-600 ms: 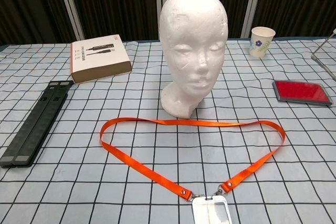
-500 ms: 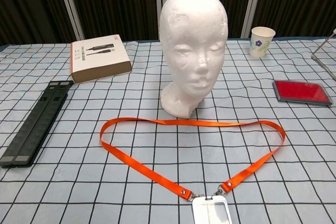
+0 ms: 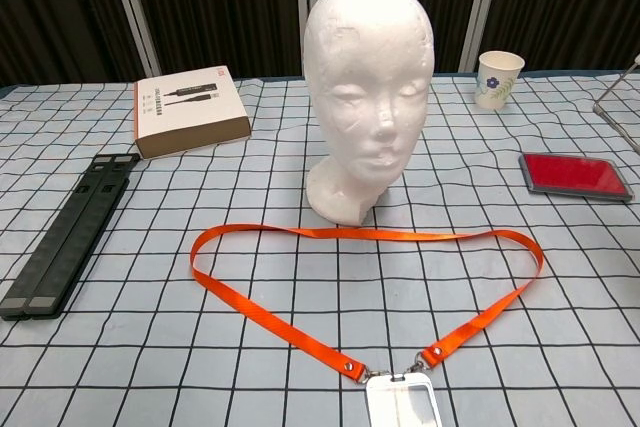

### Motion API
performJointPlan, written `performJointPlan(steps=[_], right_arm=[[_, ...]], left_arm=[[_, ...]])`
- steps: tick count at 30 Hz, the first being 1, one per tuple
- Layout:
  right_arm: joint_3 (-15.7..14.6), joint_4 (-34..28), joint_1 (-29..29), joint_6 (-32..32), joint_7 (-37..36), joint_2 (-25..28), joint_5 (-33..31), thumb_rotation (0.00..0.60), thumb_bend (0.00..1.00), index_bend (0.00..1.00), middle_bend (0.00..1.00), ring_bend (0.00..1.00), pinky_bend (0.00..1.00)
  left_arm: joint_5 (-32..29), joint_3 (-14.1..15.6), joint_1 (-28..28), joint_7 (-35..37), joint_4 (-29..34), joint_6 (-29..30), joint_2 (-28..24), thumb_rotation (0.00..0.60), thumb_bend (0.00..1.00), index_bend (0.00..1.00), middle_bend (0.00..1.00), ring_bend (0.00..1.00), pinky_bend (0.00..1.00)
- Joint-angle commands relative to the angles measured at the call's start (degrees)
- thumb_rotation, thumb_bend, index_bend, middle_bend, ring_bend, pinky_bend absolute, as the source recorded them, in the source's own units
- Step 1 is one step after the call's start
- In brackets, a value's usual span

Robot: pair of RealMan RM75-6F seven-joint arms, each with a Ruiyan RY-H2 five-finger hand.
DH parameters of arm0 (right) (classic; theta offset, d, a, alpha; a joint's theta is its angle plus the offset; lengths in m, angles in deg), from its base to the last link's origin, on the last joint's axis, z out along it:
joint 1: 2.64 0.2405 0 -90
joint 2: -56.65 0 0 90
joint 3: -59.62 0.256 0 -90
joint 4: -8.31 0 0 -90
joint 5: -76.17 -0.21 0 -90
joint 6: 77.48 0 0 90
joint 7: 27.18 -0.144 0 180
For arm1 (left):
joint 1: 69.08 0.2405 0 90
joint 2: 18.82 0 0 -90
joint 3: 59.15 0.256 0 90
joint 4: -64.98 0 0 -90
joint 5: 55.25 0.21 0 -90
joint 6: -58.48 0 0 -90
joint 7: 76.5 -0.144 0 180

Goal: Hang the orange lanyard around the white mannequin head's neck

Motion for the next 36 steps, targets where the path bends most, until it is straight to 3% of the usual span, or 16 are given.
performJointPlan(steps=[1,8,15,36], right_arm=[[2.7,1.6,7.3,10.0,0.1,-4.2,-6.6,0.600,0.17,0.45,0.00,0.00,0.00],[5.0,5.6,12.3,14.0,7.0,-11.7,-14.0,0.600,0.28,0.48,0.00,0.00,0.00],[4.9,8.5,14.4,14.7,13.9,-17.3,-21.0,0.600,0.30,0.49,0.00,0.00,0.00],[3.4,14.0,18.2,13.4,23.9,-26.2,-26.2,0.600,0.30,0.51,0.01,0.00,0.00]], left_arm=[[-1.3,-0.5,-0.8,-0.8,-0.5,-1.4,0.6,0.600,0.00,0.00,0.00,0.00,0.00],[-3.1,-0.9,-1.6,-2.0,-1.0,-3.0,1.5,0.600,0.00,0.00,0.00,0.00,0.00],[-3.5,-0.7,-2.0,-2.7,-1.3,-3.7,1.9,0.600,0.00,0.00,0.00,0.00,0.00],[-4.1,-0.8,-2.3,-2.6,-1.7,-3.9,1.9,0.600,0.00,0.00,0.00,0.00,0.00]])
